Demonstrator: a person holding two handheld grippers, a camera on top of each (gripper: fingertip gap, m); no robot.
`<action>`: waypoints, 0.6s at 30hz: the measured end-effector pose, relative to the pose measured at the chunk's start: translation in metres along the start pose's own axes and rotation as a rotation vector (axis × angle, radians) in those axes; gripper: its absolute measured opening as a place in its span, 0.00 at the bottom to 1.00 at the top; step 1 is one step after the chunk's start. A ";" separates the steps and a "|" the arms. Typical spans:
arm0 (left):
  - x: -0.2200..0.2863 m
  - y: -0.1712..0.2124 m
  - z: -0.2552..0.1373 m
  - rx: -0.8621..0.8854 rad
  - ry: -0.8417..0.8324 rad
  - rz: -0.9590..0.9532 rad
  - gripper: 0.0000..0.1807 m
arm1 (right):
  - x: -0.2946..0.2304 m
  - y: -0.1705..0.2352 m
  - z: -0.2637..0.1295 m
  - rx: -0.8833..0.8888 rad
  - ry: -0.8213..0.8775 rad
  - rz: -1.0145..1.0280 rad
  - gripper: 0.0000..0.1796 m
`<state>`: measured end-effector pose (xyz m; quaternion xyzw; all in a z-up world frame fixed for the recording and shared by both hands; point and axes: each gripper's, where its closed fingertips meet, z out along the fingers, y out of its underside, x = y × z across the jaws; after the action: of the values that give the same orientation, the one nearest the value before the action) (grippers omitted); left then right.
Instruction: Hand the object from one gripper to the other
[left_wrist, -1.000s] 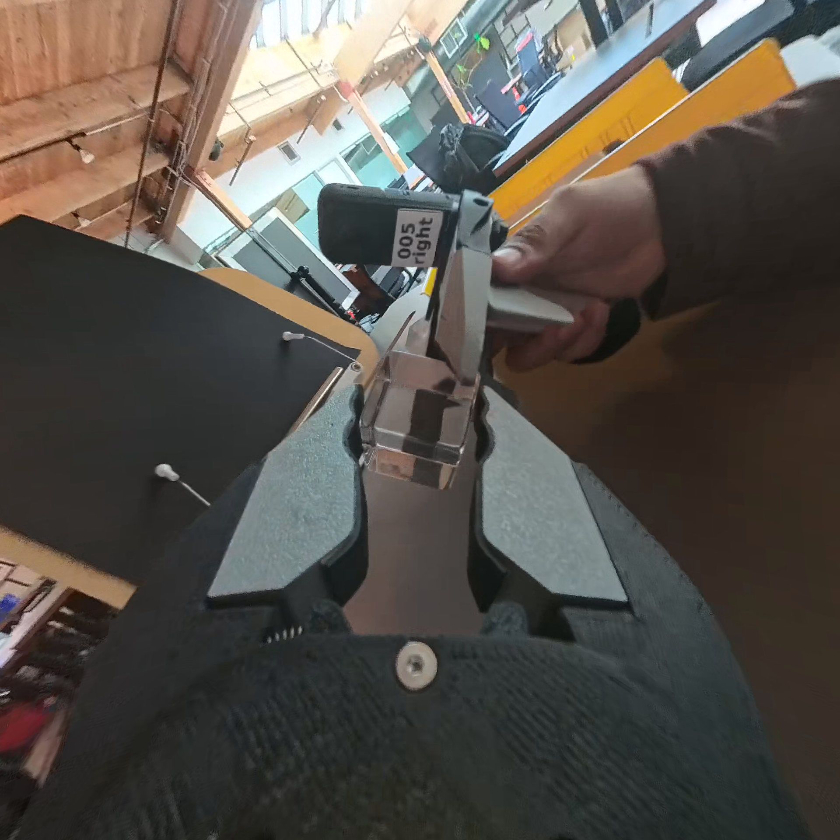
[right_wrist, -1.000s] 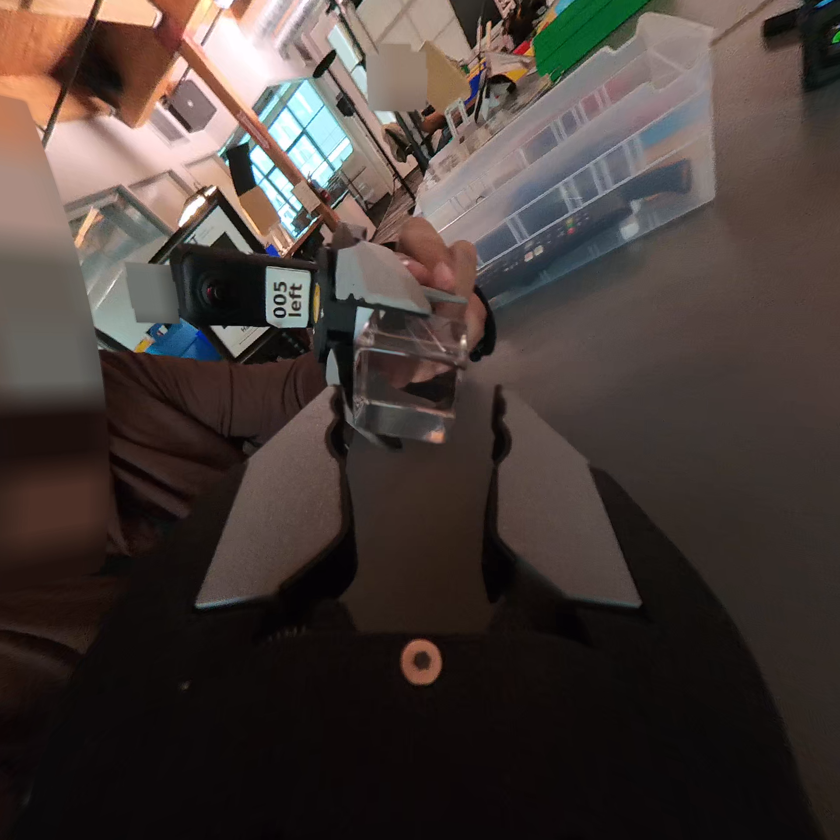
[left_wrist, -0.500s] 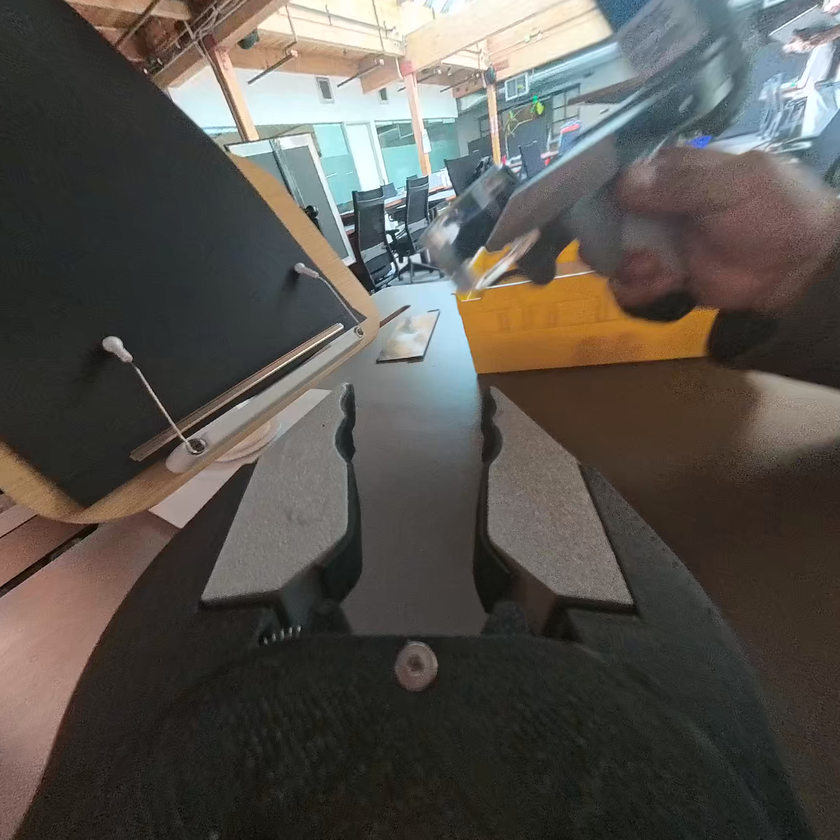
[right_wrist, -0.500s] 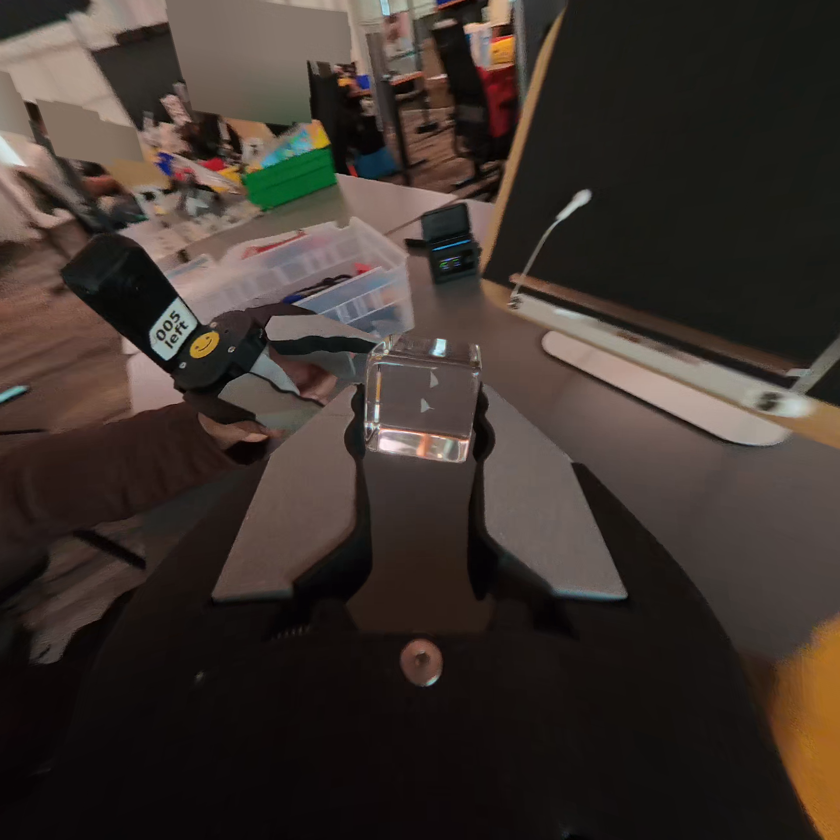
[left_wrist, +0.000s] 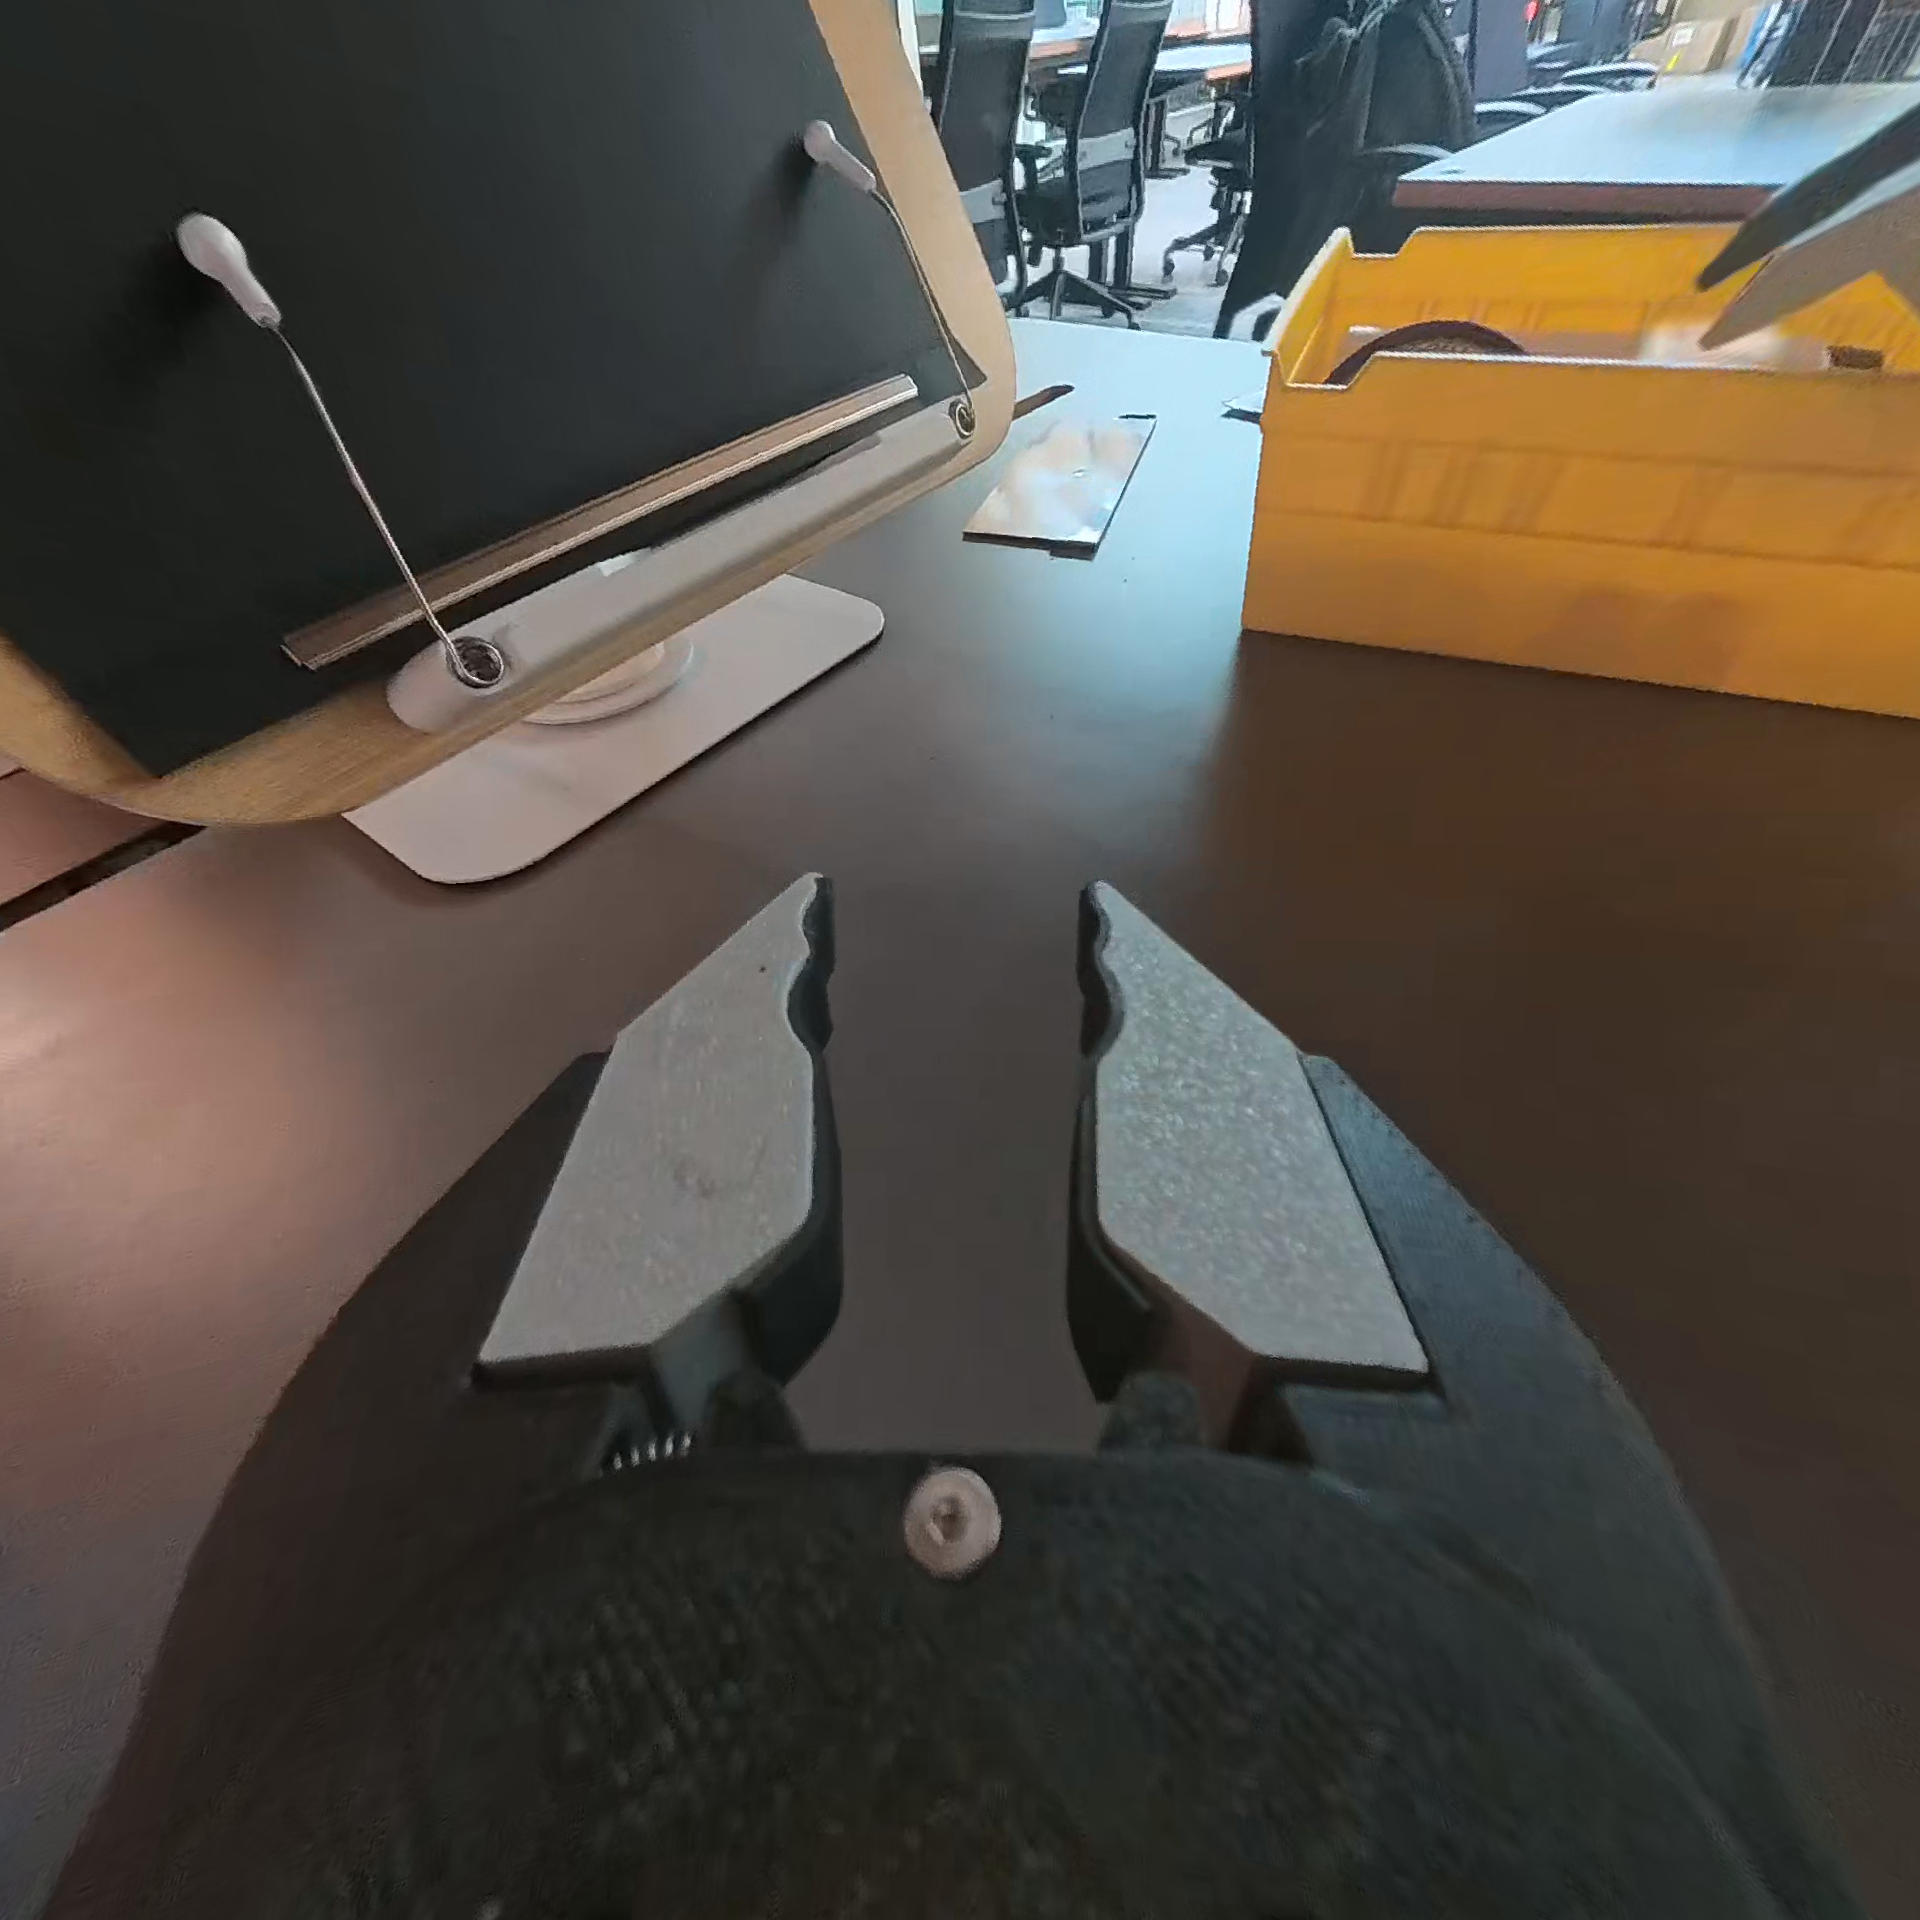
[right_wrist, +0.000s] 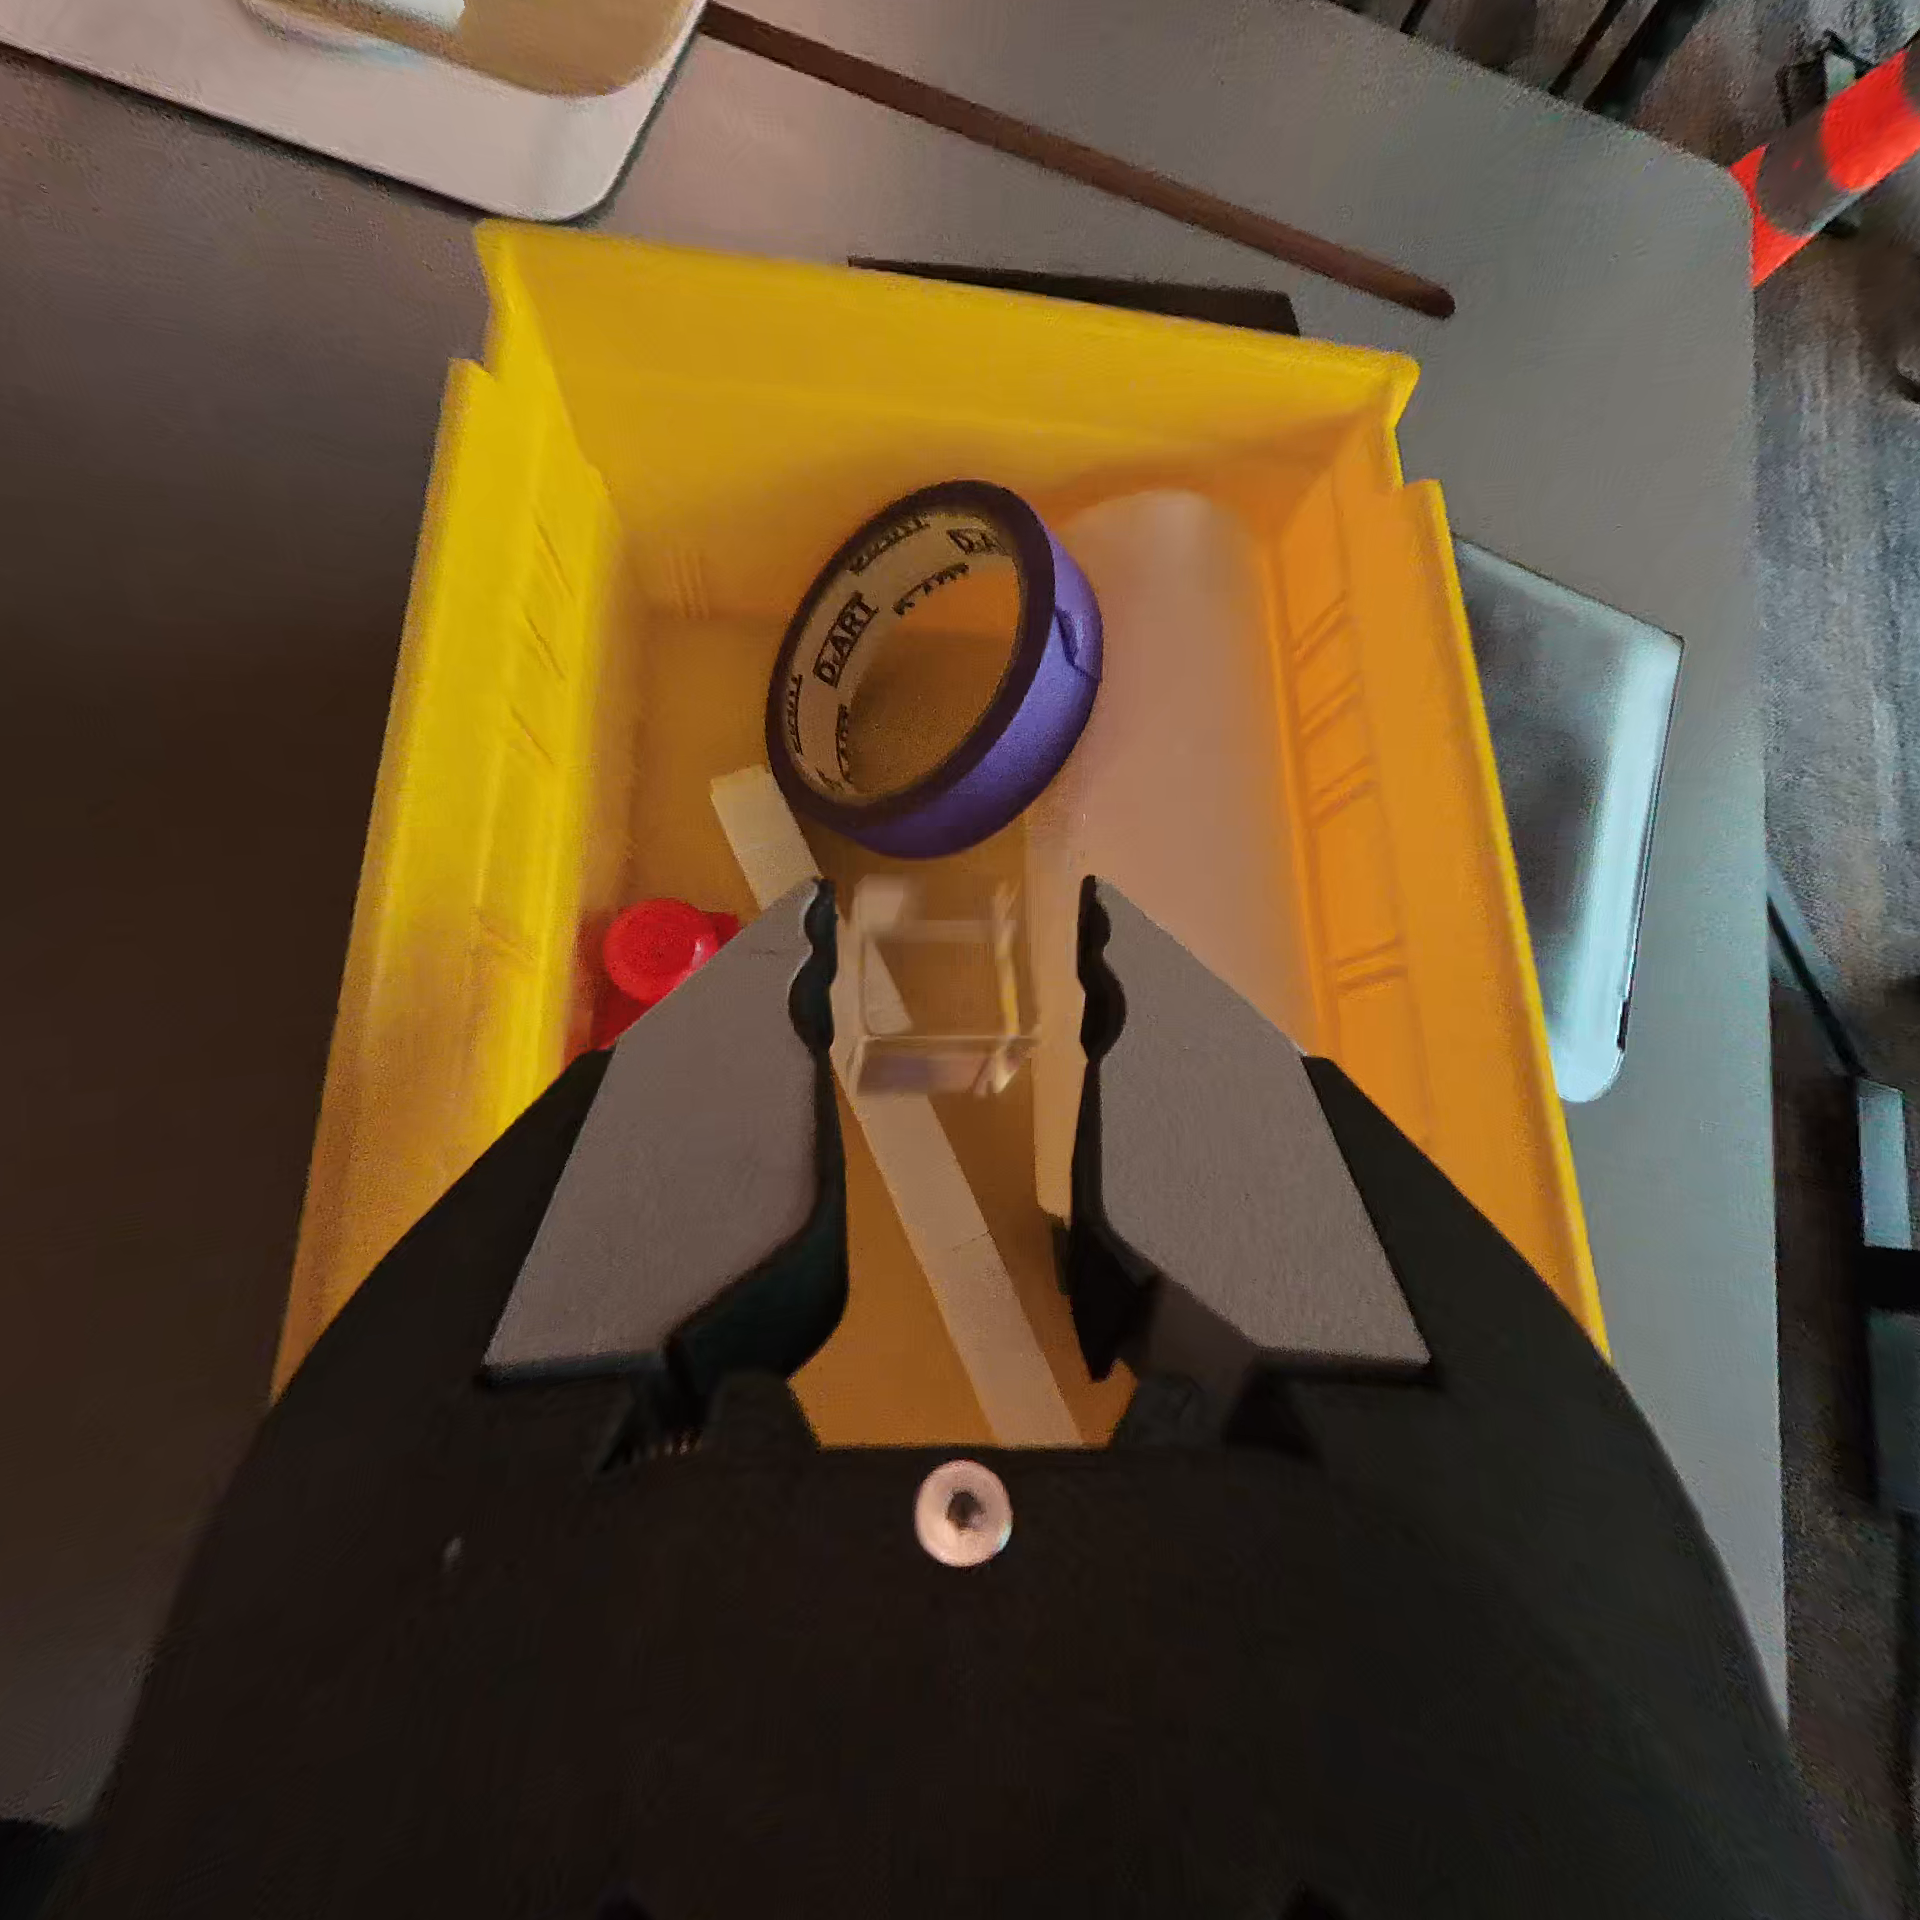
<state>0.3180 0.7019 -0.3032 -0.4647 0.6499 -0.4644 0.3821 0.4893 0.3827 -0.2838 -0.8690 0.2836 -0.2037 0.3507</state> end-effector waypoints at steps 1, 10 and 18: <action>-0.001 0.002 0.001 -0.005 -0.007 0.009 0.23 | 0.000 -0.008 -0.002 0.023 0.007 0.005 0.24; 0.002 0.006 0.003 -0.029 0.004 0.018 0.23 | -0.100 -0.125 -0.056 0.302 -0.279 -0.027 0.26; 0.005 0.007 0.004 -0.040 0.020 0.018 0.24 | -0.282 -0.112 0.045 0.260 -0.598 -0.123 0.29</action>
<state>0.3190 0.6970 -0.3114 -0.4617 0.6668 -0.4528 0.3704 0.3401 0.6511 -0.2767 -0.8537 0.0869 0.0050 0.5134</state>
